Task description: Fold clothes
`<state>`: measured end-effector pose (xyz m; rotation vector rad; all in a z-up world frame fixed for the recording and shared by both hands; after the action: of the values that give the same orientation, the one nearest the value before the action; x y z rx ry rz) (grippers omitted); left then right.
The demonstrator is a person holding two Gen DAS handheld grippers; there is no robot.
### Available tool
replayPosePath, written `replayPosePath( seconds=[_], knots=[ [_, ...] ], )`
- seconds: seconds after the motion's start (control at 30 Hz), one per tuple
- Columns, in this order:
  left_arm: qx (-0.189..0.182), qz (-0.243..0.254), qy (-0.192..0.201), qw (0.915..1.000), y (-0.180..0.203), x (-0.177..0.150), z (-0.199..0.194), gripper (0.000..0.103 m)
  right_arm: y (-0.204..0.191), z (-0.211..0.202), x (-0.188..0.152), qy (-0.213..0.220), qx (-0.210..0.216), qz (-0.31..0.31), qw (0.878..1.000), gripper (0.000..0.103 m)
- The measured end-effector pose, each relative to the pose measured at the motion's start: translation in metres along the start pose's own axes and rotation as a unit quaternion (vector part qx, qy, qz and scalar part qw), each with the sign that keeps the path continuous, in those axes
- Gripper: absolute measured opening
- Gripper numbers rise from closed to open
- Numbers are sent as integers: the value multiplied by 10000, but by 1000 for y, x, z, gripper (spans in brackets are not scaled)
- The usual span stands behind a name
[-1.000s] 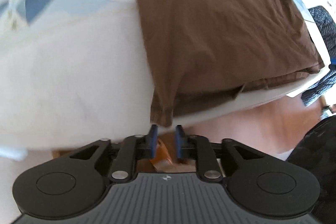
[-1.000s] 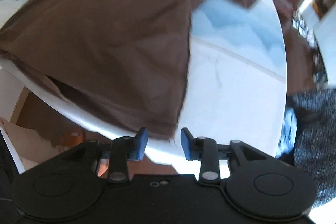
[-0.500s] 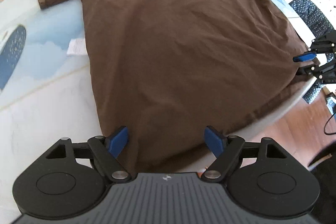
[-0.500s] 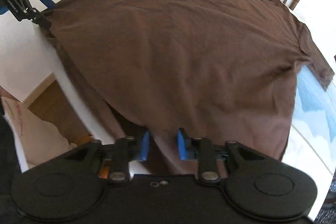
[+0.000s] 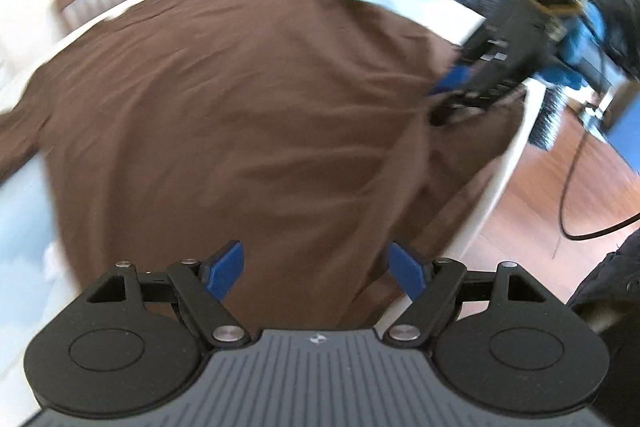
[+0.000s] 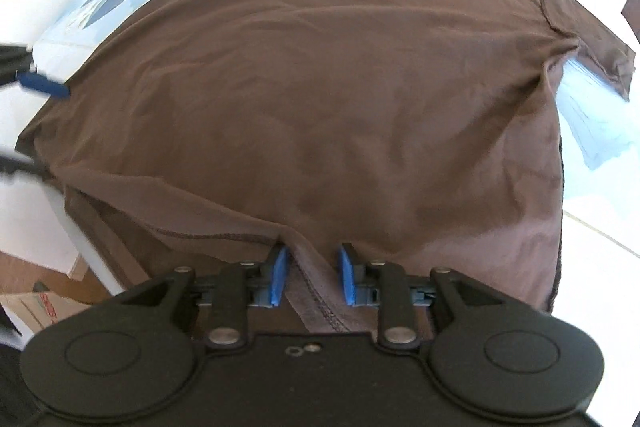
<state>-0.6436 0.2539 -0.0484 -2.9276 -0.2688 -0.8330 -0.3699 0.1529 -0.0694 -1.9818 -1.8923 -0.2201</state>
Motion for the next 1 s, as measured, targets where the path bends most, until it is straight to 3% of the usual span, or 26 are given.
replayPosePath(
  seconds=[0.2, 0.4, 0.6, 0.67, 0.77, 1.0],
  knots=[
    [28, 340, -141, 9993, 6, 14, 42, 79, -10, -9, -2, 214, -71, -282, 9993, 103],
    [-52, -294, -188, 9994, -26, 22, 60, 79, -19, -18, -3, 429, -141, -566, 9974, 103],
    [-392, -581, -322, 9970, -49, 37, 71, 79, -69, -31, -9, 697, 399, -1650, 9830, 103],
    [-516, -696, -400, 9954, -54, 37, 75, 79, -80, -21, -7, 590, 482, -1846, 9799, 103],
    [-608, -782, -430, 9942, -58, 36, 77, 79, -89, 0, -3, 481, 258, -2148, 9751, 103],
    [-661, -903, -395, 9929, -65, 32, 74, 79, -92, 25, 1, 187, 156, -2371, 9712, 103]
  ],
)
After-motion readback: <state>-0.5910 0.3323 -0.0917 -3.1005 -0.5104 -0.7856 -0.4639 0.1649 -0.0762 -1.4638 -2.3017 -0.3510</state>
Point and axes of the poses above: each gripper's, at about its wrist camera, not at the fingertips, and z roughly the way its jaws point, y to its right, x to its top, the point moved 4 cm from there along z, roughly the way its jaws point, and after that the axes turned 4 degrees about z, right-handed, at the moved point
